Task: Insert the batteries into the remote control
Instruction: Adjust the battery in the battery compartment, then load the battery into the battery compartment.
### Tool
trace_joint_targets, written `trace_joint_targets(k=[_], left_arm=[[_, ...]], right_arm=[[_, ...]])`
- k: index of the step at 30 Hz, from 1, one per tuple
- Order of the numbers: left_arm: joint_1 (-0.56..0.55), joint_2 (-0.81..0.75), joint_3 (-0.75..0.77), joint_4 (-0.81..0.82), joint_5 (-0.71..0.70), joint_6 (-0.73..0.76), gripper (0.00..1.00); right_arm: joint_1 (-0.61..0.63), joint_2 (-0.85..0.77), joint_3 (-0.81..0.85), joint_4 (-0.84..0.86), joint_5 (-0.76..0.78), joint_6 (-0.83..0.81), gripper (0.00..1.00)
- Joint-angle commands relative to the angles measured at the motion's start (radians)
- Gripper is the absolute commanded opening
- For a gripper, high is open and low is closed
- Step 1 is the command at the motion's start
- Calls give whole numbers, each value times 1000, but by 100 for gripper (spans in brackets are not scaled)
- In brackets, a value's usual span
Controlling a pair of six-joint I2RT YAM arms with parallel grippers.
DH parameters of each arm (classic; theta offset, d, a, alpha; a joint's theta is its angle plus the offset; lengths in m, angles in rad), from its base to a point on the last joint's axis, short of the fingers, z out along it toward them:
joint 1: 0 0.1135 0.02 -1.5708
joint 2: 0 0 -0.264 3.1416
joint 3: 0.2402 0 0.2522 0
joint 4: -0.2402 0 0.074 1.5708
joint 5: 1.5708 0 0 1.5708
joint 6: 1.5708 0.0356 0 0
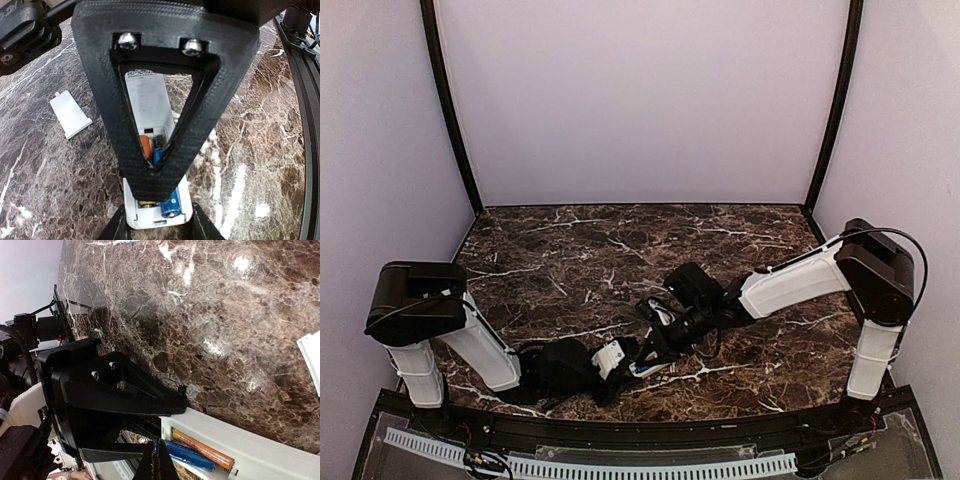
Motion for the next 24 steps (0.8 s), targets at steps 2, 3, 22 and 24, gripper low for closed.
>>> trace_joint_targets(k=[2, 3, 22, 24], left_arm=[[-2, -38, -29, -116, 37, 26, 36], [-2, -45, -29, -118, 42, 34, 39], [-2, -352, -44, -319, 86, 57, 51], [-2, -375, -41, -348, 83, 57, 37]], right_arm=[[-21, -60, 28, -33, -16, -30, 0], [-29, -66, 29, -45, -10, -34, 0], [-234, -193, 53, -375, 171, -167, 13], [-259, -194, 55, -409, 205, -173, 18]])
